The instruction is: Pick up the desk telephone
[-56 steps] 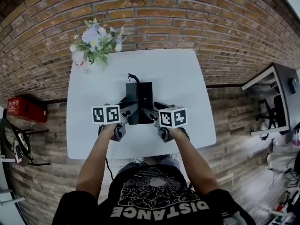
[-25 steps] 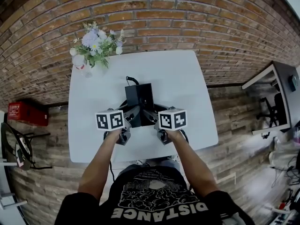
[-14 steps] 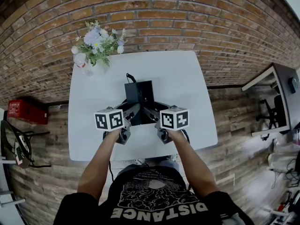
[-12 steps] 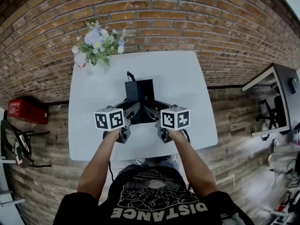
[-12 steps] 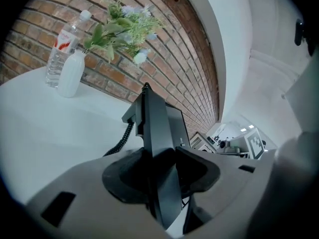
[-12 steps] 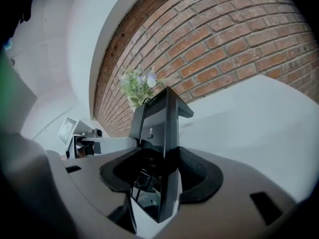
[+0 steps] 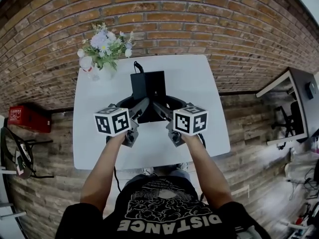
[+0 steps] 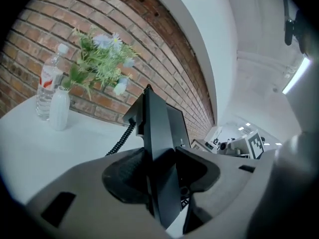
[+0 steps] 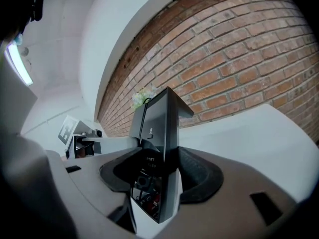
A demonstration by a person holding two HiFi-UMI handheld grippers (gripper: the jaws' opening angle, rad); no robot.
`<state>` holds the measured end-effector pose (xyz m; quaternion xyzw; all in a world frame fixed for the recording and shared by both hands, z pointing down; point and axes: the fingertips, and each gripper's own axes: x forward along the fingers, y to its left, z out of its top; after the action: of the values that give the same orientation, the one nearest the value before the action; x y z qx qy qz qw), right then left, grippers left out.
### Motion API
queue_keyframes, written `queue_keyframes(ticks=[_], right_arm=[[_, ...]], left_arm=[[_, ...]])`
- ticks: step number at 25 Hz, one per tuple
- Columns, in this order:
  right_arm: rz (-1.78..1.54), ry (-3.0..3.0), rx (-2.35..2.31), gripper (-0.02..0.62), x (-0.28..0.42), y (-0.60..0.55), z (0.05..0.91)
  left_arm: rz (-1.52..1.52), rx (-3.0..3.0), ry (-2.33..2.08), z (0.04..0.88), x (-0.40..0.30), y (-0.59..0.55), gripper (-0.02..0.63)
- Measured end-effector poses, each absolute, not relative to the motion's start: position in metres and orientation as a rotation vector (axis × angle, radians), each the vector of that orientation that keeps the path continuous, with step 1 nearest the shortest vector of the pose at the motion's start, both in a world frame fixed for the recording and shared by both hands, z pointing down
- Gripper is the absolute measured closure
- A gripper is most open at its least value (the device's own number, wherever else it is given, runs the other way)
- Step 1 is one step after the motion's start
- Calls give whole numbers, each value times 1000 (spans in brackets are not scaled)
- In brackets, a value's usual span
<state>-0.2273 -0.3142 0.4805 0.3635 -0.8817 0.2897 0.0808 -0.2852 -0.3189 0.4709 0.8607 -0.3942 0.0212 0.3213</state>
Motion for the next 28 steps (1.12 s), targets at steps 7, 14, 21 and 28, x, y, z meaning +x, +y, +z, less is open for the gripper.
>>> queue_keyframes(ticks=[7, 14, 21, 28], right_arm=[[752, -2710, 1137, 371, -210, -319, 429], [609, -2789, 1156, 371, -186, -323, 381], [491, -2878, 1152, 371, -163, -324, 334], [385, -2953, 1121, 371, -144, -323, 298]], left_arm=[[-1, 2357, -1054, 418, -267, -323, 423], [-65, 2448, -1089, 369, -244, -326, 423], [-107, 2542, -1162, 319, -220, -325, 423], [-159, 2603, -1243, 282, -201, -320, 423]])
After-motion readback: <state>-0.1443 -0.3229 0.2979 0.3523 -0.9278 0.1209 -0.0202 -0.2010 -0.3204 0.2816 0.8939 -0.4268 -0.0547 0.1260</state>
